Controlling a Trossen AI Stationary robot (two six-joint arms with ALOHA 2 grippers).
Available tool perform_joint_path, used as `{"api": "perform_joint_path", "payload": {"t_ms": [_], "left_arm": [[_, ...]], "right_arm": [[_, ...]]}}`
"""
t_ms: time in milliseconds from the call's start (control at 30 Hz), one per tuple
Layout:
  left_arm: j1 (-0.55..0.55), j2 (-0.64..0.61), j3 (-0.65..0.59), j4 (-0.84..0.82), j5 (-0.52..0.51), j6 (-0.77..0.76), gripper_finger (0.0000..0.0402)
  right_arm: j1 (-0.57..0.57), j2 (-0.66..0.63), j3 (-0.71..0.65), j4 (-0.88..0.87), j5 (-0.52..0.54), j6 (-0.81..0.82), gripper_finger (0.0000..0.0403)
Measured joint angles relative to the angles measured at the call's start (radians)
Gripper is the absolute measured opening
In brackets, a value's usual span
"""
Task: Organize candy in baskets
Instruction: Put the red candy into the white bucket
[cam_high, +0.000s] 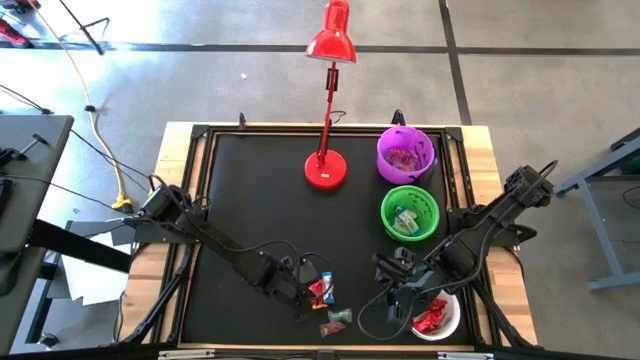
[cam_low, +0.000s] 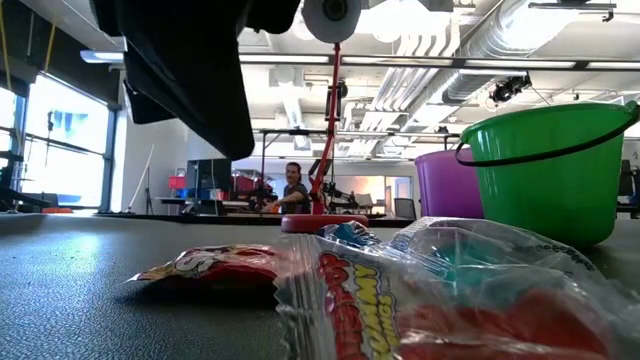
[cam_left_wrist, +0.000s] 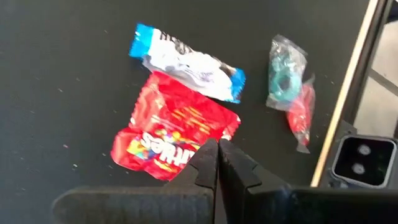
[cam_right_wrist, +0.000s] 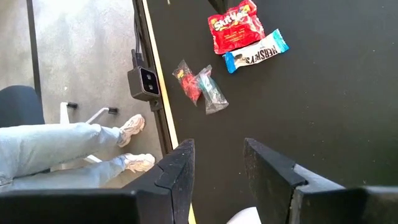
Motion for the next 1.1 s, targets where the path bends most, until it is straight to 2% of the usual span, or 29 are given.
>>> {"api": "perform_joint_path", "payload": {"t_ms": [100, 200, 467, 633, 833, 1100], "left_arm": [[-0.013, 0.004, 0.001, 0.006, 0.021, -0.002, 0.0002], [-0.026, 0.022, 0.003, 0.012, 0.083, 0.001, 0.0016], [-0.036, 0.025, 0.003, 0.111, 0.097, 0.083, 0.0089], [-0.036, 0.024, 0.003, 0.107, 0.095, 0.164, 0.0131], [-0.033, 0.024, 0.003, 0.104, 0.11, 0.35, 0.0173], [-0.021, 0.042, 0.005, 0.109, 0.03, 0.766, 0.0192]], "right_arm": [[0.0, 0.0, 0.0, -0.002, 0.0, 0.0, 0.0133], [0.0, 0.0, 0.0, -0.002, 0.0, 0.0, 0.0133], [0.0, 0.0, 0.0, -0.004, -0.018, 0.0, 0.0133], [0.0, 0.0, 0.0, -0.005, -0.04, 0.0, 0.0133], [0.0, 0.0, 0.0, -0.004, -0.042, 0.0, 0.0133], [0.0, 0.0, 0.0, -0.005, -0.042, 0.0, 0.0133]]}}
